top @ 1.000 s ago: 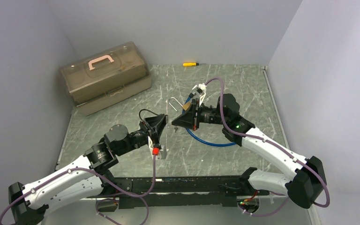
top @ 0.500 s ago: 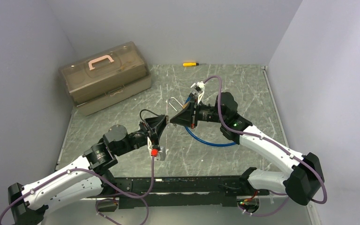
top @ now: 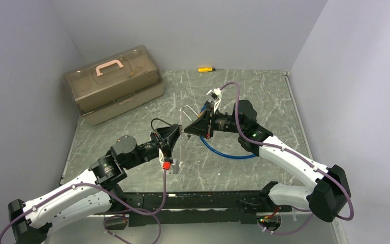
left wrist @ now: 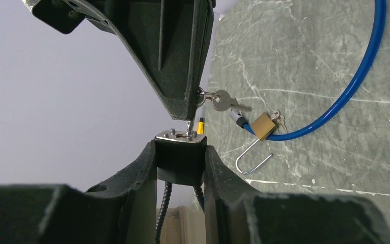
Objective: Unlock with the key
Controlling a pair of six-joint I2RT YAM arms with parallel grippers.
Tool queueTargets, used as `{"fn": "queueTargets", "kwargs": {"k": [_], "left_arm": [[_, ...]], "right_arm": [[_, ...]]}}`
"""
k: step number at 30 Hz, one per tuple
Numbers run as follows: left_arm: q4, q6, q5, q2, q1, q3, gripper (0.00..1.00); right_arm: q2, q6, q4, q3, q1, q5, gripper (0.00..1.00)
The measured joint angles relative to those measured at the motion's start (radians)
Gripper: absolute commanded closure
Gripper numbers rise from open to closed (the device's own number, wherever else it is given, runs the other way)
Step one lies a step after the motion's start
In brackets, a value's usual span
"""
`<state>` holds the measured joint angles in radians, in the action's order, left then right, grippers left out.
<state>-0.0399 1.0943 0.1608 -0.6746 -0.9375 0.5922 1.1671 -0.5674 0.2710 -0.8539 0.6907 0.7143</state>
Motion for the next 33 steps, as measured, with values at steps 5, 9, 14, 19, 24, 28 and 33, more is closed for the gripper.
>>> {"fn": "queueTargets", "kwargs": {"k": [5, 9, 14, 19, 24, 28, 33], "left_arm": [[0.005, 0.0, 0.0, 0.003, 0.0, 0.0, 1.0], [0.008, 0.0, 0.0, 0.003, 0.0, 0.0, 1.0], [0.007, 0.001, 0.001, 0.003, 0.0, 0.0, 1.0], [0.007, 0.003, 0.002, 0.005, 0.0, 0.0, 1.0], [0.01, 0.005, -0.003, 0.005, 0.002, 0.0, 1.0], [0.014, 0.011, -0.005, 0.006, 0.002, 0.0, 1.0], [0.013, 0.011, -0.008, 0.006, 0.002, 0.0, 1.0]], "right_arm": [[0.0, 0.006, 0.0, 0.0, 0.0, -0.014, 1.0], [0.0, 0.006, 0.001, 0.0, 0.0, -0.02, 1.0], [0.0, 0.003, 0.011, 0.0, 0.0, -0.023, 1.0], [0.003, -0.003, 0.02, 0.0, 0.0, -0.022, 1.0], [0.015, -0.005, 0.029, -0.003, 0.003, -0.017, 1.0], [0.018, -0.005, 0.027, -0.004, 0.005, -0.017, 1.0], [0.02, 0.012, 0.007, -0.018, 0.023, -0.023, 1.0]]}}
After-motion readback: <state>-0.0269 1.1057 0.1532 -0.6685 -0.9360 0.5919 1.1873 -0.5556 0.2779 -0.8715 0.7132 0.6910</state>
